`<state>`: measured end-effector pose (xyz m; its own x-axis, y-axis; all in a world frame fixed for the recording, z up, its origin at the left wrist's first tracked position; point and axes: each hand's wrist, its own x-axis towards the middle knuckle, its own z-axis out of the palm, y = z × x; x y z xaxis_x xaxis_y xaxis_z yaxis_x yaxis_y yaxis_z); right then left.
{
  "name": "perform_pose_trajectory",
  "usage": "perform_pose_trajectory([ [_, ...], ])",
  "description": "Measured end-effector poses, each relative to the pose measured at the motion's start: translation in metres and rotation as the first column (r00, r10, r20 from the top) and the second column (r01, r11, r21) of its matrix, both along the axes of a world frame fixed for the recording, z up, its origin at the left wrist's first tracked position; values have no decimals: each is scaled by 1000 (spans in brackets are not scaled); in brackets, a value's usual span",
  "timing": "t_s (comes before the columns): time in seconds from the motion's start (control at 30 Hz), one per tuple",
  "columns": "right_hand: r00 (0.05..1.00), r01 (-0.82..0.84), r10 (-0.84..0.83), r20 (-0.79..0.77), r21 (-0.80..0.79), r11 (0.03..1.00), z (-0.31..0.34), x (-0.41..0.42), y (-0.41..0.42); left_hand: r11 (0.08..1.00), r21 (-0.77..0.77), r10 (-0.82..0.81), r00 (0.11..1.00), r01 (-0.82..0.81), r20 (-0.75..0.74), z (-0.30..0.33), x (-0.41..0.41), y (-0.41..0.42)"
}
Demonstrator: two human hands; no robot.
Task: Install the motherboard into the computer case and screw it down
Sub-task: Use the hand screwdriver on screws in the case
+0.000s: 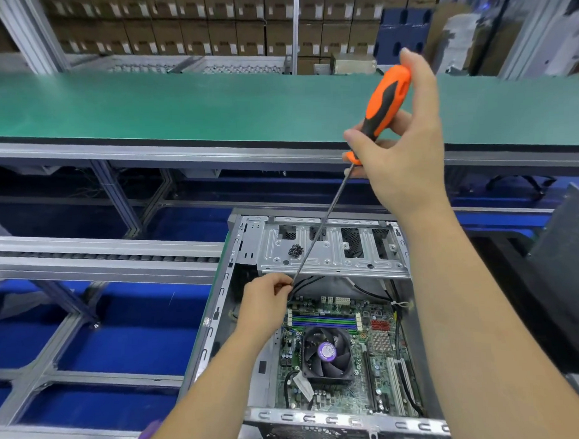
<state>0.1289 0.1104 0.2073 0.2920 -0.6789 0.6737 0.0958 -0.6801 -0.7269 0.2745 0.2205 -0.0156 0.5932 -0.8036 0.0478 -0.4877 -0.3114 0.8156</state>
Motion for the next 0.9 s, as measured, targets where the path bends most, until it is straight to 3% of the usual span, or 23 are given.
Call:
perform_pose_trajectory([
  [0.17, 998, -44, 34, -58, -174, 984, 37, 21, 6, 997, -54, -31, 970, 46, 241, 16, 0, -9],
  [0.37, 995, -73, 59, -75, -202, 977, 38, 45, 7, 998, 2, 61, 941, -65, 333, 30, 15, -30],
  [0.67, 995, -69, 53, -89, -179, 981, 17, 53, 3, 981, 72, 132, 897, -179, 422, 28, 16, -40],
  [0.9, 992, -68, 45, -116, -195, 978, 20, 57, 1, 974, 130, 126, 917, -188, 378, 31, 19, -44],
])
